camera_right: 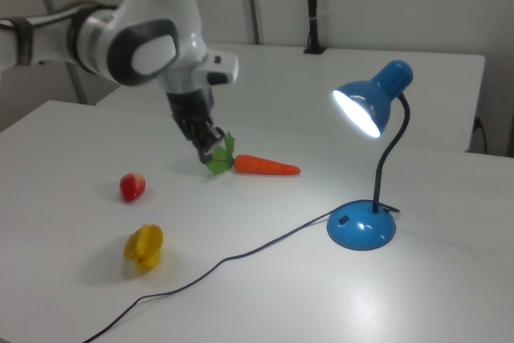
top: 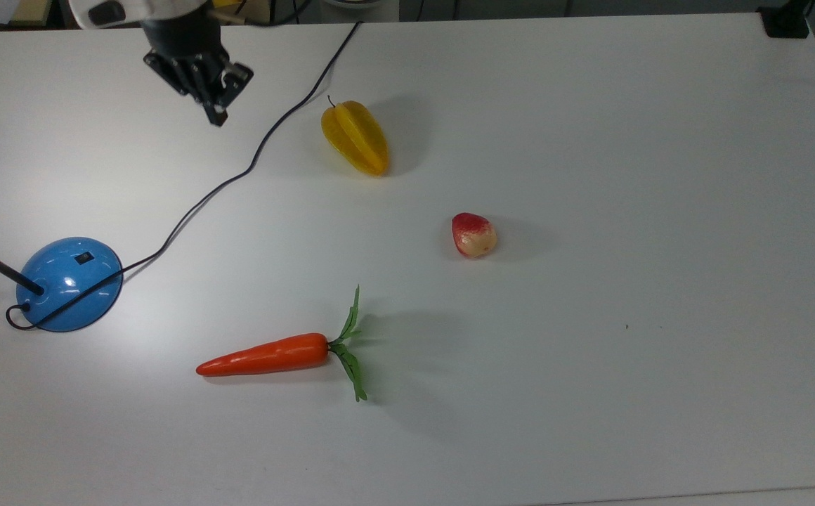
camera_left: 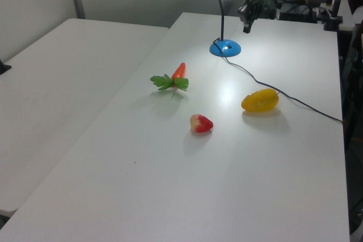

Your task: Turn on desk lamp

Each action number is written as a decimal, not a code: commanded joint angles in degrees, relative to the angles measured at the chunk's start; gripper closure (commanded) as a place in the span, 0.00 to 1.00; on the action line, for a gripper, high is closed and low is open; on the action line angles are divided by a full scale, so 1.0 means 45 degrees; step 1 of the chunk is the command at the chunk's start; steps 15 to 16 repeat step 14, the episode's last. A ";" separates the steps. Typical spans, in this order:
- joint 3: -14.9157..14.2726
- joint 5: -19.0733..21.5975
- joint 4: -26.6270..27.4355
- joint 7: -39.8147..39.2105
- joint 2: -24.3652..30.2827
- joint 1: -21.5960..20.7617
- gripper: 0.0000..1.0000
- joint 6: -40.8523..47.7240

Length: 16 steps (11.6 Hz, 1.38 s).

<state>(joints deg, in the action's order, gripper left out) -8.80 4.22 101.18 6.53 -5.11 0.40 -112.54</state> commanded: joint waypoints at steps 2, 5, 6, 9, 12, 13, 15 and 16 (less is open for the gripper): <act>0.0042 -0.0642 0.0368 -0.0689 0.1583 -0.0771 0.64 0.2445; 0.0042 -0.0938 -0.0138 -0.1099 0.1546 -0.0773 0.00 0.2547; 0.0042 -0.0938 -0.0179 -0.1119 0.1545 -0.0754 0.00 0.2760; 0.0003 -0.0880 -0.0199 -0.1488 0.1545 -0.0618 0.00 0.3248; -0.0056 -0.0801 -0.0238 -0.1823 0.1565 -0.0578 0.00 0.3406; -0.0056 -0.0801 -0.0238 -0.1764 0.1565 -0.0578 0.00 0.3407; -0.0036 -0.0801 -0.0238 -0.1744 0.1565 -0.0578 0.00 0.3407; -0.0036 -0.0801 -0.0238 -0.1744 0.1565 -0.0578 0.00 0.3407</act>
